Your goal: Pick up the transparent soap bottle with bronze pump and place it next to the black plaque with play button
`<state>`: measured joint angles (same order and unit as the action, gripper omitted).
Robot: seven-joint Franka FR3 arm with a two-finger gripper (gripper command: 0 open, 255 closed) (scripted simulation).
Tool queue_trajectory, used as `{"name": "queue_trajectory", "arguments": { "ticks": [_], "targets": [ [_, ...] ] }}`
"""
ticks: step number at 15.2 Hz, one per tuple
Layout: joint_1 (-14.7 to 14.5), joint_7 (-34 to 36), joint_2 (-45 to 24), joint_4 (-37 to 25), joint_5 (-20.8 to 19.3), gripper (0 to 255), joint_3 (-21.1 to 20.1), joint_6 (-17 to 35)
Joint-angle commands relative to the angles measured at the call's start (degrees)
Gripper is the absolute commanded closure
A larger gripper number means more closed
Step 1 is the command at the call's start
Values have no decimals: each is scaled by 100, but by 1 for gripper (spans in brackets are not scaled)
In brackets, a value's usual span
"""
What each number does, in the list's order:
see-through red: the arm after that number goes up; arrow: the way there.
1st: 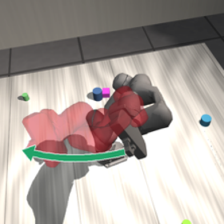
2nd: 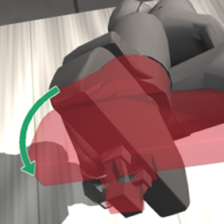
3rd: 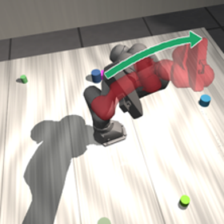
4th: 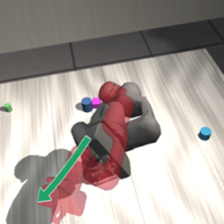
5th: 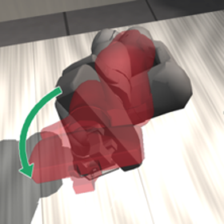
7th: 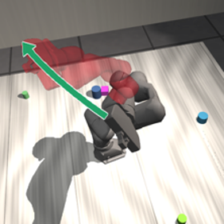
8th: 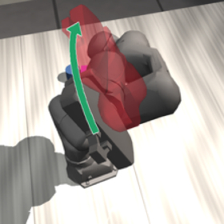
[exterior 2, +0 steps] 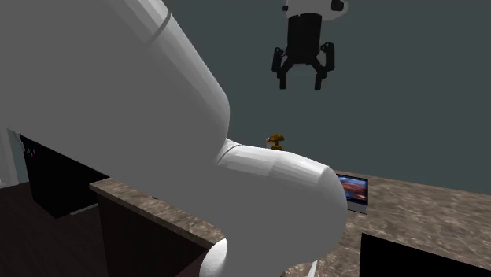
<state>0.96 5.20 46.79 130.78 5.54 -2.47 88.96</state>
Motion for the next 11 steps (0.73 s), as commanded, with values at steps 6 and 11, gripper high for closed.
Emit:
{"name": "queue_trajectory", "arguments": {
  "ticks": [6, 11],
  "targets": [
    [-97, 336, -650, 93, 178, 0, -445, 746],
    [-164, 683, -1447, 1, 259, 0, -883, 1454]
  ]
}}
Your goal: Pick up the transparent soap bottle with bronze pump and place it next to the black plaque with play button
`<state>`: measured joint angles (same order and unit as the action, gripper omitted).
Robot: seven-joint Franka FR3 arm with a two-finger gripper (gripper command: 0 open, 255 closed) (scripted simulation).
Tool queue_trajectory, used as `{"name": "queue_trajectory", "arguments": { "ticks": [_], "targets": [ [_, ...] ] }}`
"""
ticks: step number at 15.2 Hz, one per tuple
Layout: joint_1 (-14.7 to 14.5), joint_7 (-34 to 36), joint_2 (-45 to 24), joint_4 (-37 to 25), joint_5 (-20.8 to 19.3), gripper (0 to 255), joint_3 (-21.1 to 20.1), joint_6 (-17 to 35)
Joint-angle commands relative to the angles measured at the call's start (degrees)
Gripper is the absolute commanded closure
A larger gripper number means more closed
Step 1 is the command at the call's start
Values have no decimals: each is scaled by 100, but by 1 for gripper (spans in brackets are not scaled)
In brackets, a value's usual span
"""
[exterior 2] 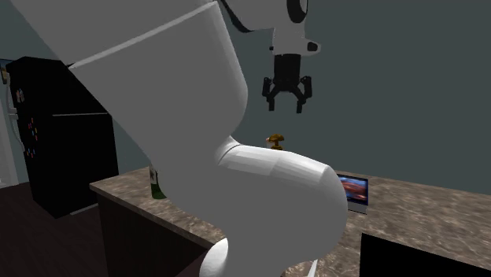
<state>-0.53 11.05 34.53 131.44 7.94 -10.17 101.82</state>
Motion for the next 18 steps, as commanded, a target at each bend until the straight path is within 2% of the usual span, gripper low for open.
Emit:
{"name": "queue_trajectory", "arguments": {
  "ticks": [1, 10, 18],
  "targets": [
    [-24, 171, -396, -105, 19, 0, -199, 301],
    [-61, 945, -2162, -794, -294, 0, -930, 1328],
    [-72, 1034, -2455, -488, -376, 0, -1004, 1912]
  ]
}}
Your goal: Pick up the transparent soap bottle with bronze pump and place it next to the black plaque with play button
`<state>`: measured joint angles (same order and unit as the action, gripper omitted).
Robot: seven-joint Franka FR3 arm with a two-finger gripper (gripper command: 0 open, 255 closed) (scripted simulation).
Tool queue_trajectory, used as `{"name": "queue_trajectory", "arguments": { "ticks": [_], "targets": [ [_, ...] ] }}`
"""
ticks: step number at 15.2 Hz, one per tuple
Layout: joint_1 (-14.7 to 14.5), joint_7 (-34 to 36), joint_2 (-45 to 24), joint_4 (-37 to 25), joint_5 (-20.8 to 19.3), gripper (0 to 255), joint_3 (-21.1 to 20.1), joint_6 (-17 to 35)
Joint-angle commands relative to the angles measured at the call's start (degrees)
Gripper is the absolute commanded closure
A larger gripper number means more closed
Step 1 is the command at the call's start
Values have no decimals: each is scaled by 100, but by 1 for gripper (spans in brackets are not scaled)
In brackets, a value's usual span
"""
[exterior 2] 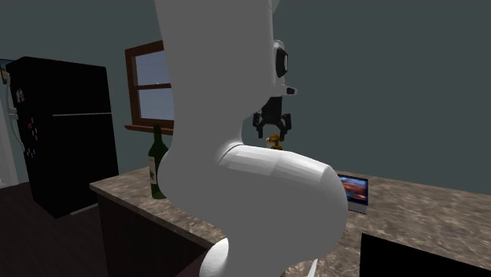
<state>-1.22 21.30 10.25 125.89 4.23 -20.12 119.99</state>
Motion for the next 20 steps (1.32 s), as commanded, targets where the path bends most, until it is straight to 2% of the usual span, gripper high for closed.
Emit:
{"name": "queue_trajectory", "arguments": {
  "ticks": [1, 8, 9, 18, 20],
  "targets": [
    [-2, 14, -45, 94, -10, 0, -13, 140],
    [-3, 14, -45, 93, -10, 0, -13, 139],
    [-3, 14, -45, 93, -10, 255, -13, 139],
    [-2, 14, -45, 94, -10, 255, -12, 140],
    [-2, 3, 7, -13, 3, 255, -1, -17]
  ]
}}
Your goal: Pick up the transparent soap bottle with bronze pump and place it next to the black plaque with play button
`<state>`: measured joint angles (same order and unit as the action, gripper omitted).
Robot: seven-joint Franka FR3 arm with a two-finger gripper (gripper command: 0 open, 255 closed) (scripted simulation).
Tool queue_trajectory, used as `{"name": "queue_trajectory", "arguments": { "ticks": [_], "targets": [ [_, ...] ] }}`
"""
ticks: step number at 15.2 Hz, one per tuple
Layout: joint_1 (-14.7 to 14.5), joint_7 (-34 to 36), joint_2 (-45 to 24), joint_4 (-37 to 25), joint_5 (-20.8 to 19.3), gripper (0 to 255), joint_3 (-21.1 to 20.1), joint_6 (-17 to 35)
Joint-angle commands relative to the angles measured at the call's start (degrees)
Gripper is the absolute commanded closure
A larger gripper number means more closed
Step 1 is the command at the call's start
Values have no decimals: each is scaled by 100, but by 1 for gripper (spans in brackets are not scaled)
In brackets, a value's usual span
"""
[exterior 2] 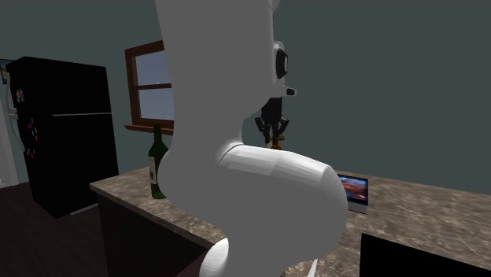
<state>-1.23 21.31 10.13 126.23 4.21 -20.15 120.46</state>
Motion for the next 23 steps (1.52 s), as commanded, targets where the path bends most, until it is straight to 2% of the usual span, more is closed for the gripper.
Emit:
{"name": "queue_trajectory", "arguments": {
  "ticks": [1, 23],
  "targets": [
    [0, -3, 41, -104, 9, 255, 7, -142],
    [35, -17, 218, -1633, 15, 255, 98, -1841]
  ]
}}
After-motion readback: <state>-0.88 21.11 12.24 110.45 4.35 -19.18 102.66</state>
